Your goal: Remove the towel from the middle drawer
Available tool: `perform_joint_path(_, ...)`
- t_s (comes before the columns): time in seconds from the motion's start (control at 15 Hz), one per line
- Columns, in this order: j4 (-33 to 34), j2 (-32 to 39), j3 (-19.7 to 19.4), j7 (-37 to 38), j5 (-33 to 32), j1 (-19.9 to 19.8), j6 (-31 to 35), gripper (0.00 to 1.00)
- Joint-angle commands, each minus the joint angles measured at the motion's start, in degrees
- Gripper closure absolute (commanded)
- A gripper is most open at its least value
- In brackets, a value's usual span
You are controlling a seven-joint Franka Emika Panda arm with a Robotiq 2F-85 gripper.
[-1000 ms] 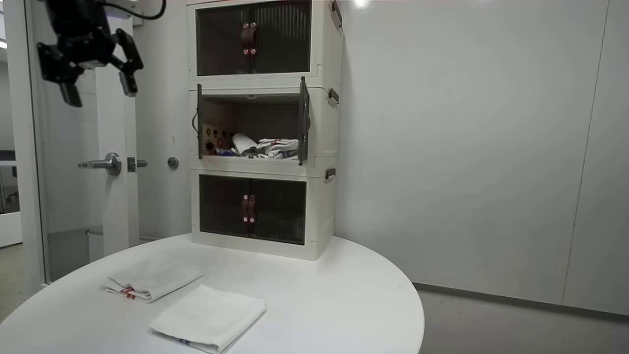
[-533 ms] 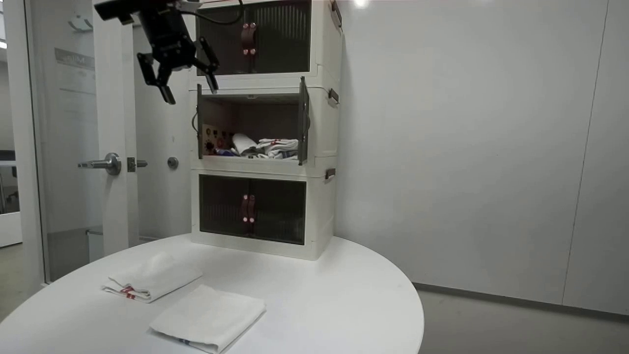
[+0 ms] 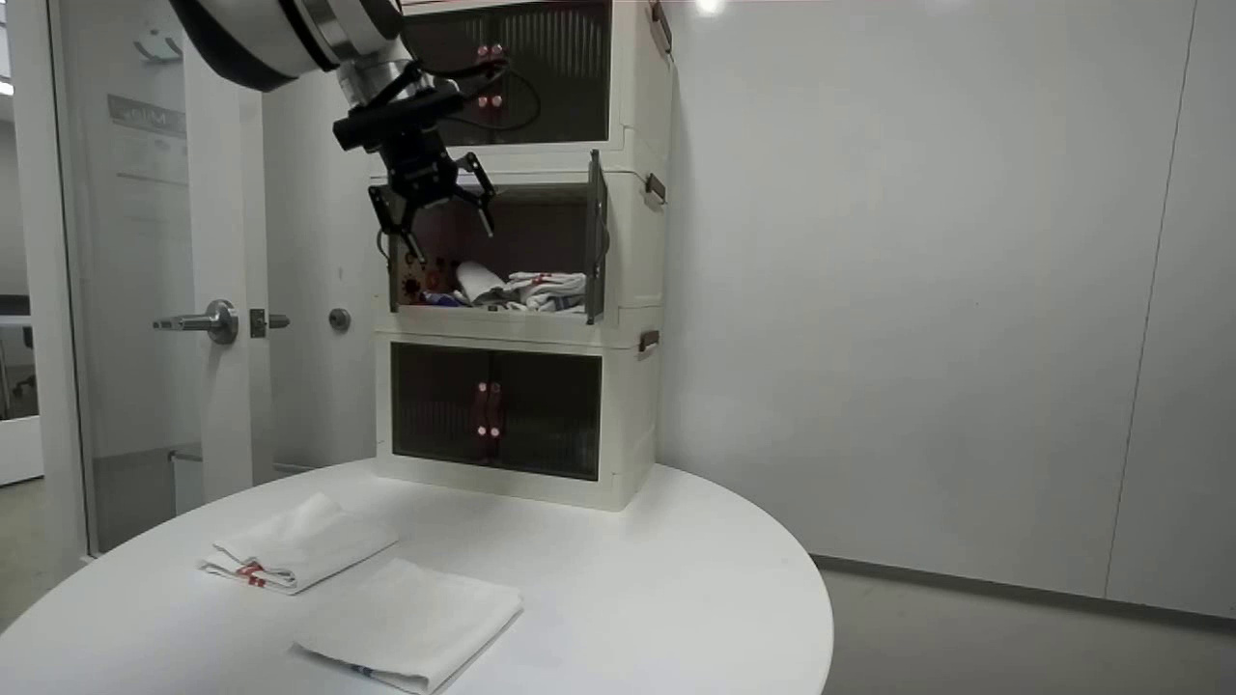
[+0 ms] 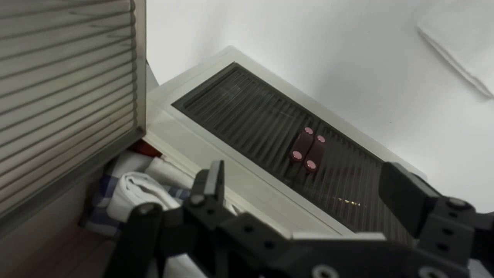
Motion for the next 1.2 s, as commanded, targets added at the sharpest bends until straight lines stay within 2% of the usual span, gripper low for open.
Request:
perform_joint_path(0.0, 8.9, 6.7, -2.8, -0.3, -5.4, 2.4, 0.2, 0.0)
perform_joint_path(0.2, 11.4, 9.2, -3.6, -0.2, -6.1, 2.9, 0.5, 0.0)
perform_joint_path(0.27, 8.4, 6.9, -3.3, -0.4, -4.5, 2.7, 0.0, 0.0)
perform_joint_path(0.53, 10.1, 8.5, -3.6, -0.4, -4.5, 2.9, 0.0, 0.0)
perform_joint_path(0.73, 7.4, 7.3, -4.9, 5.0, -7.1, 4.4, -0.7, 0.0)
perform_joint_path(0.87, 7.7, 8.1, -6.5, 7.9, -10.5, 5.1, 1.9, 0.0)
perform_joint_path(1.13, 9.6, 9.4, -9.8, 15.3, -23.8, 6.1, 6.6, 0.0)
